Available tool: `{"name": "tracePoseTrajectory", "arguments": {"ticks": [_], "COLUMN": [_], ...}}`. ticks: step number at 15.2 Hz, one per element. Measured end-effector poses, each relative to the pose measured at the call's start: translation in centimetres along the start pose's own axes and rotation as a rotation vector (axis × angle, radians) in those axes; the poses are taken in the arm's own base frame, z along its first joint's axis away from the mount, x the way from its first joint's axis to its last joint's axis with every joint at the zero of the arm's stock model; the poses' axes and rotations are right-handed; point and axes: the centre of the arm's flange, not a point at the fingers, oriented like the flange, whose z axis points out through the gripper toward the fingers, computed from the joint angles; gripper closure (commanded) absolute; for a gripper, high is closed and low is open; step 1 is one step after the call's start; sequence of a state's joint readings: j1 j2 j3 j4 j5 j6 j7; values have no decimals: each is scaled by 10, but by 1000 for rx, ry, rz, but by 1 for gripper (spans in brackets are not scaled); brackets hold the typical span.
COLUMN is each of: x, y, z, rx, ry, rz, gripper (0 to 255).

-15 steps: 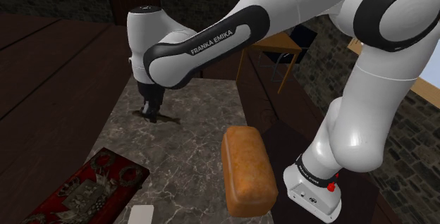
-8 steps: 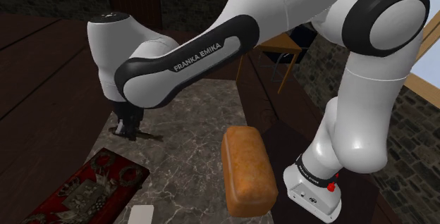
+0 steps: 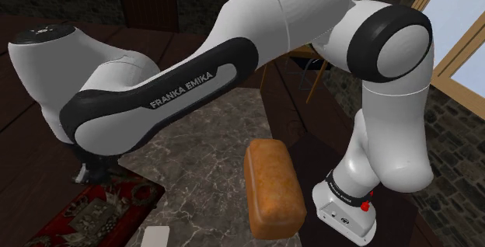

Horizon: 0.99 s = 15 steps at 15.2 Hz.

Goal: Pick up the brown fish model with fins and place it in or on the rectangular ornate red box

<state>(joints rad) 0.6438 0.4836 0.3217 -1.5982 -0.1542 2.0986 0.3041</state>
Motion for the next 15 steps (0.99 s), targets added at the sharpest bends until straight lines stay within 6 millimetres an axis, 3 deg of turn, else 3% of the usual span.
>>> {"name": "tracePoseTrajectory", "arguments": {"ticks": [4, 6, 15], "x": [18, 23, 24], "y": [-49, -63, -65], "z": [3, 6, 51], "rx": [0, 0, 0], "ry": [0, 0, 0], "rz": [0, 0, 1], "gripper": [255, 255, 255]}}
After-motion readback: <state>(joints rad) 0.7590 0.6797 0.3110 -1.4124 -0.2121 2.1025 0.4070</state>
